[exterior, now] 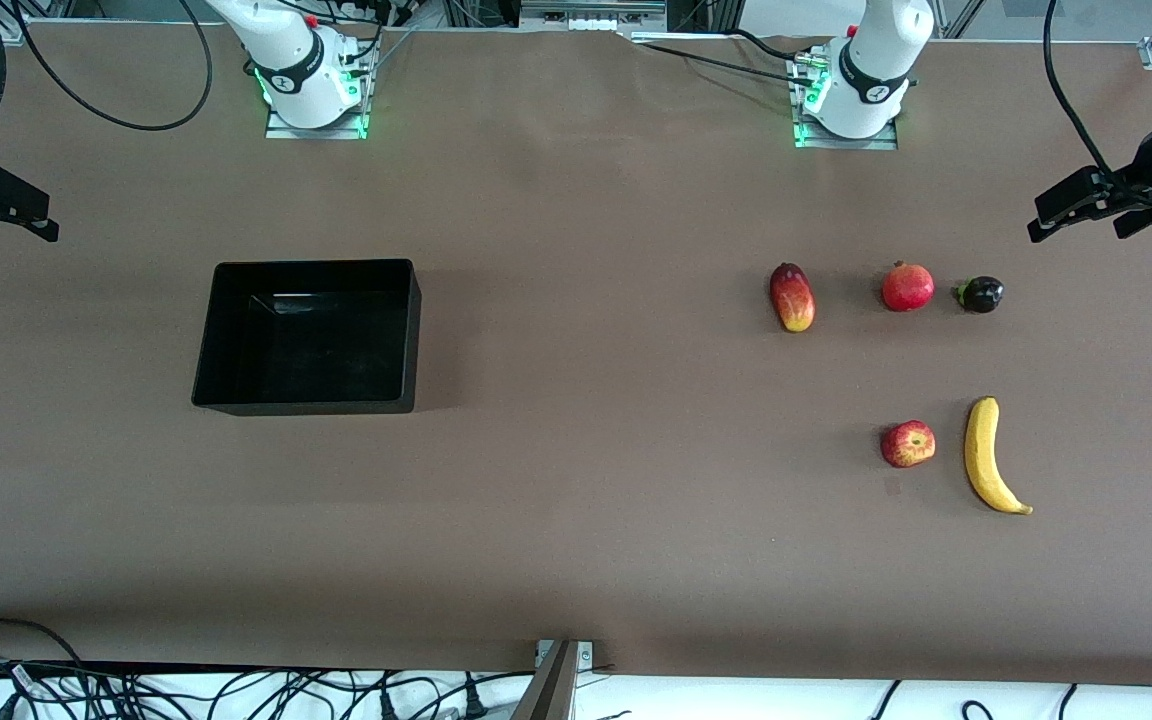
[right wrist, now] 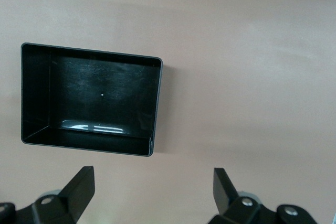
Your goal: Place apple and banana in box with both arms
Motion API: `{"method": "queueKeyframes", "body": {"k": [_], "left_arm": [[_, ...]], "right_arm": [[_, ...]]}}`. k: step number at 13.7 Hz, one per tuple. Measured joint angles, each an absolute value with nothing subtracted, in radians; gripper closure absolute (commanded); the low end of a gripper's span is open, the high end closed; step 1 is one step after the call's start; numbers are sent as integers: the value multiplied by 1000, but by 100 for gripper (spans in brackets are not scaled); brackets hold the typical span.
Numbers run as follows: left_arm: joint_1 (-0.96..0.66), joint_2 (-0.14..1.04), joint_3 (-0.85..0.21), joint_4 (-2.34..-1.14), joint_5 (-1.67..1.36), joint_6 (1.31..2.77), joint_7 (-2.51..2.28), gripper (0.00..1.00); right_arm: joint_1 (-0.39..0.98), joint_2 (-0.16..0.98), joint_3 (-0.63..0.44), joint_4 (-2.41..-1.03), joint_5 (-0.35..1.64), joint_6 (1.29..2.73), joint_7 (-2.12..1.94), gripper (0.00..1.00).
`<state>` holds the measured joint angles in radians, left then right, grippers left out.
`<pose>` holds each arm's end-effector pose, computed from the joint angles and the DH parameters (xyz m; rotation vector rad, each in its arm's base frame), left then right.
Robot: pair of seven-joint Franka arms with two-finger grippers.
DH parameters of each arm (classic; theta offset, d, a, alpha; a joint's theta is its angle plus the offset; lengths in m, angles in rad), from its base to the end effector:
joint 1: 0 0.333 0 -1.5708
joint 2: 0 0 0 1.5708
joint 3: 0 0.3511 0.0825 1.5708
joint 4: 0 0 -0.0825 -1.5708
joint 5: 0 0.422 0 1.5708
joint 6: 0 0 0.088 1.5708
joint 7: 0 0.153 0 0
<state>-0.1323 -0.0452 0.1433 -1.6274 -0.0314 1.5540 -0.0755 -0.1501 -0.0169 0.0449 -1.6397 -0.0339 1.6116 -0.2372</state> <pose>0.5732 0.0032 0.6096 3.1015 0.1337 -0.0464 0.5848 -0.0666 0.5920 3.1024 0.2075 -0.0264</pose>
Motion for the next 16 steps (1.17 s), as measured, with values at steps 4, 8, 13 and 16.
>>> {"method": "queueKeyframes", "body": {"k": [4,8,13,16], "left_arm": [[-132,-45,143,-1627,-31,1554,-77,0],[-132,-45,143,-1627,-31,1554,-78,0],[-133,-5,143,-1634,-31,1602,-85,0],[-133,62,140,-1644,-31,1690,-97,0]], "right_arm": [[-150,-17,45,-1640,-34,1612,-237,0],[-150,-17,45,-1640,-34,1613,-237,0],[-150,2,46,-1640,-34,1571,-238,0],[-150,24,46,-1640,-34,1530,-239,0]]}}
